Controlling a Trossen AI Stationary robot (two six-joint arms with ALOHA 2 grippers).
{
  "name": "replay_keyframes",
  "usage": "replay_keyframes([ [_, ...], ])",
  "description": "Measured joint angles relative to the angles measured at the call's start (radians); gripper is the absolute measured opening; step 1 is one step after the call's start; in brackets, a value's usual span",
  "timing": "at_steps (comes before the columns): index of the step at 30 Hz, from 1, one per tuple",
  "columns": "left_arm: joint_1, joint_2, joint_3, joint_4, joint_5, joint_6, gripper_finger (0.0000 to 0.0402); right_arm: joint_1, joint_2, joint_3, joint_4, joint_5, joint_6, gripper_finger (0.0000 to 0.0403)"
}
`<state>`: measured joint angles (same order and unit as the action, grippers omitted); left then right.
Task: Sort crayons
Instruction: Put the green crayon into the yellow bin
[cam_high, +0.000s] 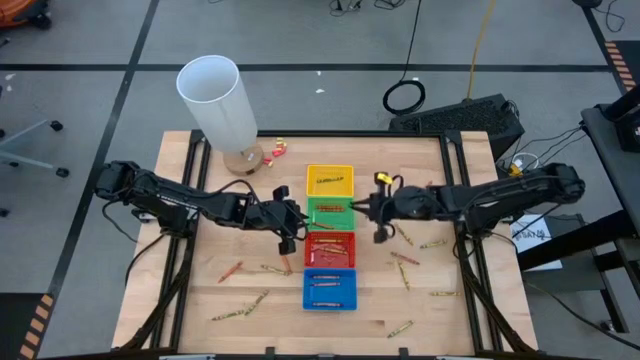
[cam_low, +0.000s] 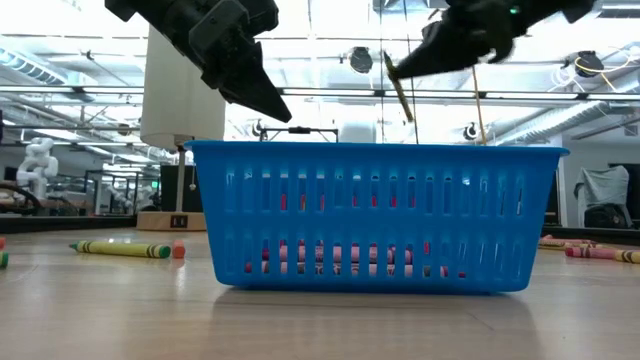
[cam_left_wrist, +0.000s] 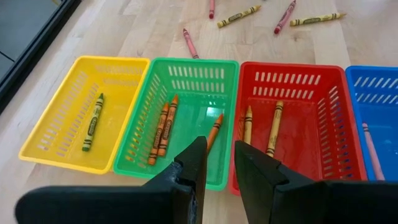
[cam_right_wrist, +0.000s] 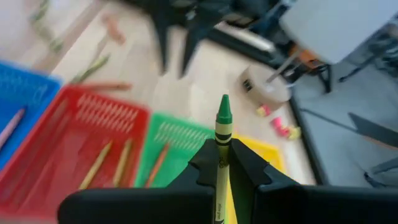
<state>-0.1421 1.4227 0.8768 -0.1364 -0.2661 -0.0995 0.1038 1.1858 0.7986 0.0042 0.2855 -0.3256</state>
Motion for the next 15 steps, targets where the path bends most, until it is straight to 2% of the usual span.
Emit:
replay_keyframes([
  [4, 0.0, 0.0, 0.0, 0.0, 0.0, 0.0, 0.0085, -0.078, 0.021, 0.0, 0.119, 0.0, 0.001, 0.0004],
  [10, 0.0, 0.0, 0.0, -0.002, -0.005, -0.001, 0.0085, -0.204, 0.142, 0.001, 0.335, -0.002, 0.095, 0.0004],
  [15, -0.005, 0.0, 0.0, -0.013, -0.006, -0.025, 0.0085, -0.285, 0.242, 0.001, 0.363, -0.053, 0.161, 0.0004],
])
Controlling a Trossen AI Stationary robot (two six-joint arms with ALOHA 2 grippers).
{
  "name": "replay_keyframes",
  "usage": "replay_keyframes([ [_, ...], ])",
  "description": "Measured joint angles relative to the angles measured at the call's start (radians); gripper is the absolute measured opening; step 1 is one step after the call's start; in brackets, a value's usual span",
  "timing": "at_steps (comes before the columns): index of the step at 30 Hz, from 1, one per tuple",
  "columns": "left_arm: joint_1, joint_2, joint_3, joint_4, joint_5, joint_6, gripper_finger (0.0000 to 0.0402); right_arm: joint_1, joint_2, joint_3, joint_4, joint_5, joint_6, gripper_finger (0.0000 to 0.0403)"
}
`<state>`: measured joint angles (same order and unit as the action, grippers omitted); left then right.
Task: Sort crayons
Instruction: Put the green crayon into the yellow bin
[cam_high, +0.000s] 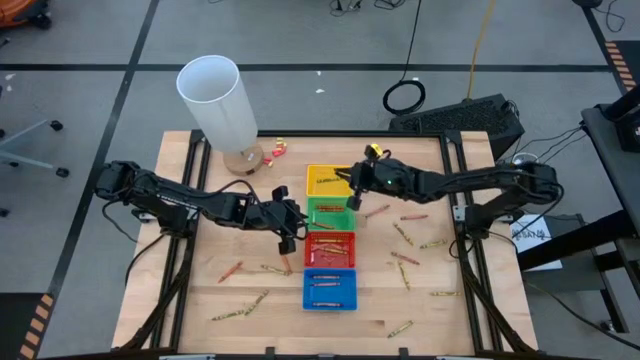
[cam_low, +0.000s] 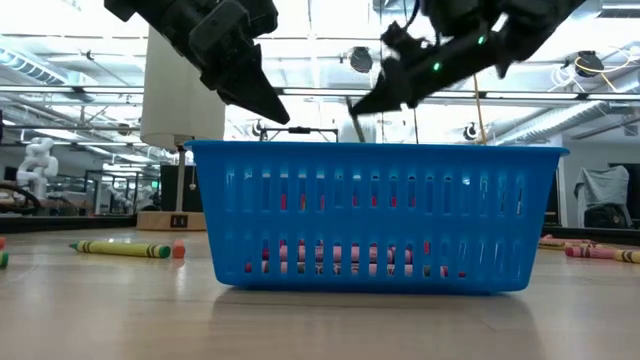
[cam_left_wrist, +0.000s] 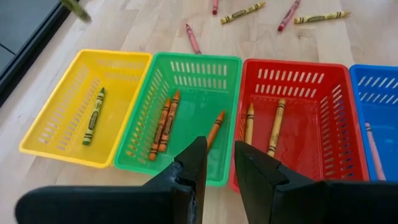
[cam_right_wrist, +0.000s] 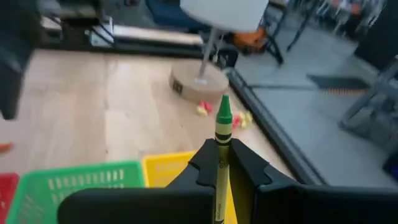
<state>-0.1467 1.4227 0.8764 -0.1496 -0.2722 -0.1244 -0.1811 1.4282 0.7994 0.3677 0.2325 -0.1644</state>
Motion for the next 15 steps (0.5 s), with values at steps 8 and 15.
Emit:
replay_keyframes([
  [8, 0.002, 0.0, 0.0, 0.001, -0.007, 0.0, 0.0085, -0.088, 0.098, 0.0, 0.008, -0.048, 0.039, 0.0004],
  [15, 0.002, 0.0, 0.0, 0.012, -0.01, -0.002, 0.0085, -0.12, 0.16, 0.0, 0.012, -0.105, 0.048, 0.0019],
])
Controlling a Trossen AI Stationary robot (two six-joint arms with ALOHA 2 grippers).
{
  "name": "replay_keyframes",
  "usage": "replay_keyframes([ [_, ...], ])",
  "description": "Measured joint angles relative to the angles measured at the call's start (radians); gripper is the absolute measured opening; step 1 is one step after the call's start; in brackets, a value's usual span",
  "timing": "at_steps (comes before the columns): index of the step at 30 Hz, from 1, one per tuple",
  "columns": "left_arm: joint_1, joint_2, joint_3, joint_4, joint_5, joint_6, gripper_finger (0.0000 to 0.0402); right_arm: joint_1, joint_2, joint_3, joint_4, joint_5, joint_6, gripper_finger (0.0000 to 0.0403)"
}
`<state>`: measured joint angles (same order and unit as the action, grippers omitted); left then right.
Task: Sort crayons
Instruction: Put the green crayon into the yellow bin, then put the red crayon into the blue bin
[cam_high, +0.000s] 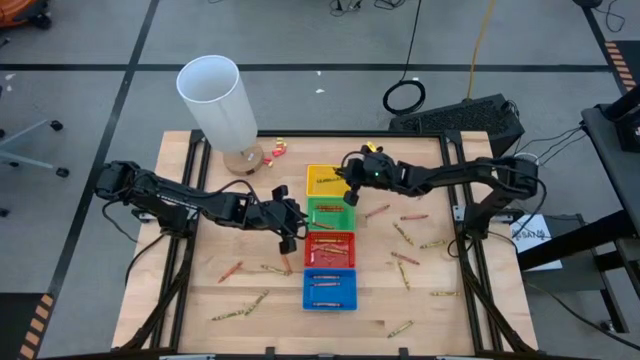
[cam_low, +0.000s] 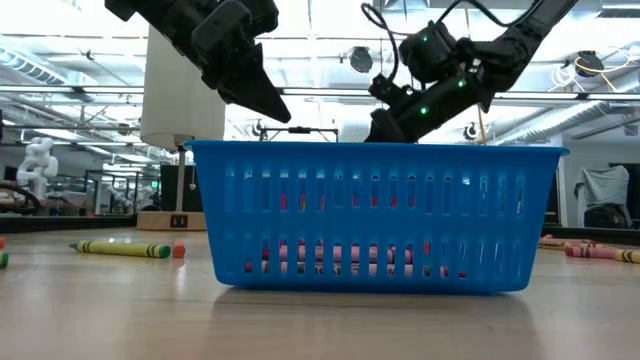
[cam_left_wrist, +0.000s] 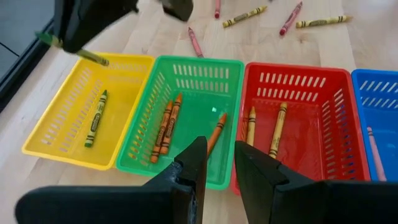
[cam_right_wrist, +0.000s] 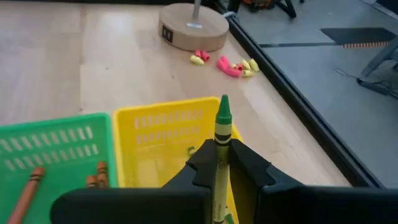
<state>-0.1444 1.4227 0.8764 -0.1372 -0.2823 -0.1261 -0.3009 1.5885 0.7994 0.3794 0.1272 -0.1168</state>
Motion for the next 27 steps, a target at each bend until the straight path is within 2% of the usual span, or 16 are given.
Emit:
replay_keyframes([
  [11, -0.006, 0.0, 0.0, -0.014, -0.011, -0.027, 0.0085, -0.007, 0.047, 0.0, -0.001, 0.001, 0.026, 0.0072],
  [17, -0.026, 0.0, 0.0, -0.096, -0.008, -0.097, 0.0085, 0.018, -0.013, 0.0, -0.048, 0.0, 0.075, 0.0092],
  [22, -0.066, 0.0, 0.0, -0.262, -0.003, -0.2, 0.0085, 0.099, -0.125, 0.0, -0.146, 0.0, 0.146, 0.0092],
  [27, -0.128, 0.0, 0.0, -0.336, -0.003, -0.268, 0.0085, 0.249, -0.194, 0.0, -0.242, -0.001, 0.168, 0.0089],
])
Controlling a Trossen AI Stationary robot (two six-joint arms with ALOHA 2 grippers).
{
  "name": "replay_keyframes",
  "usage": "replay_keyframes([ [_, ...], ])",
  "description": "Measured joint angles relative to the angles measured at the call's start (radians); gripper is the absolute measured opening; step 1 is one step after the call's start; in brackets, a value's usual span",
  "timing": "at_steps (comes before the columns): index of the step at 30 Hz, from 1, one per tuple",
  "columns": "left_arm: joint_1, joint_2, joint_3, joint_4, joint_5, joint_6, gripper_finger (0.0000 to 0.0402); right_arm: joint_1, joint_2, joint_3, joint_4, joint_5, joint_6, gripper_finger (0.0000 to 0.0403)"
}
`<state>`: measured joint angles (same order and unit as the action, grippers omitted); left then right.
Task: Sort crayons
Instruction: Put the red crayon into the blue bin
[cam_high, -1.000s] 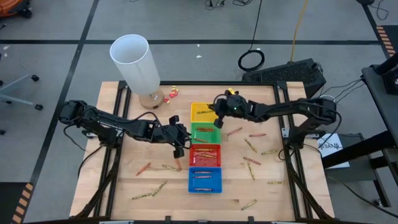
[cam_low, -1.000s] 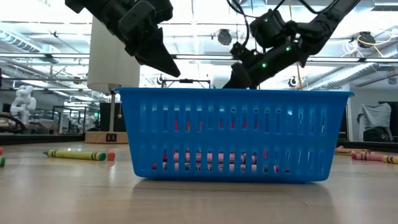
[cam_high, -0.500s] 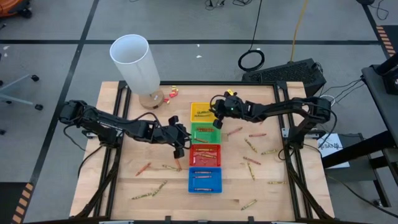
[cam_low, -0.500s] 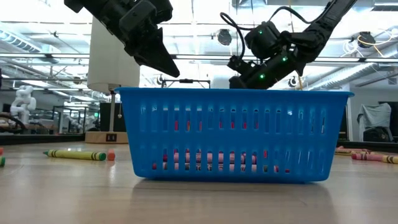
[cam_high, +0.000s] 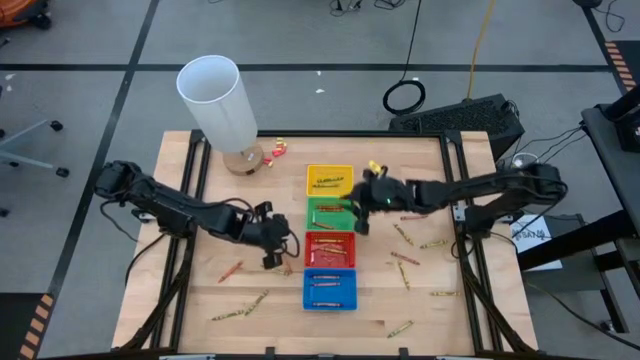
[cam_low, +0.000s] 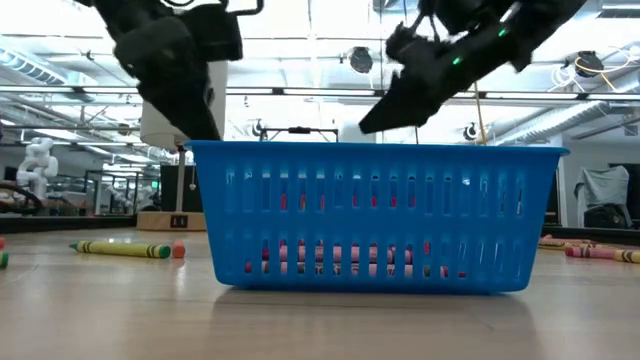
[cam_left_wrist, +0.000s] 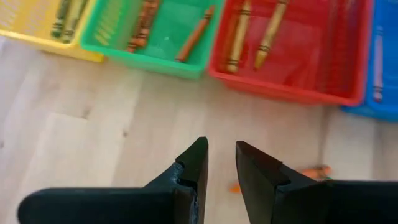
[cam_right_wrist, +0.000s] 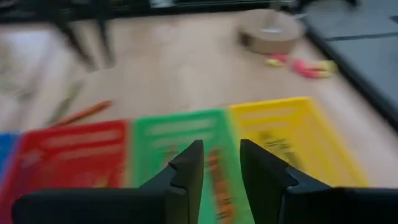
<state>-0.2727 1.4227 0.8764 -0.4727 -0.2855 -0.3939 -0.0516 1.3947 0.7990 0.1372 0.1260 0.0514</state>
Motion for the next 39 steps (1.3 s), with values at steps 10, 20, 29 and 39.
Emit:
replay_keyframes([
  [10, -0.156, 0.0, 0.0, 0.001, -0.027, -0.046, 0.0085, 0.297, -0.154, 0.0, -0.185, 0.156, 0.106, 0.0089],
  [20, -0.258, 0.0, 0.0, 0.062, -0.139, -0.099, 0.0085, 0.424, -0.113, -0.001, -0.529, 0.314, 0.387, 0.0089],
  [29, -0.372, 0.004, 0.0, 0.187, -0.284, -0.124, 0.0085, 0.51, -0.082, -0.001, -0.682, 0.264, 0.608, 0.0089],
  [39, -0.424, 0.086, 0.0, 0.235, -0.338, -0.124, 0.0085, 0.653, -0.088, -0.001, -0.925, 0.104, 0.926, 0.0089],
])
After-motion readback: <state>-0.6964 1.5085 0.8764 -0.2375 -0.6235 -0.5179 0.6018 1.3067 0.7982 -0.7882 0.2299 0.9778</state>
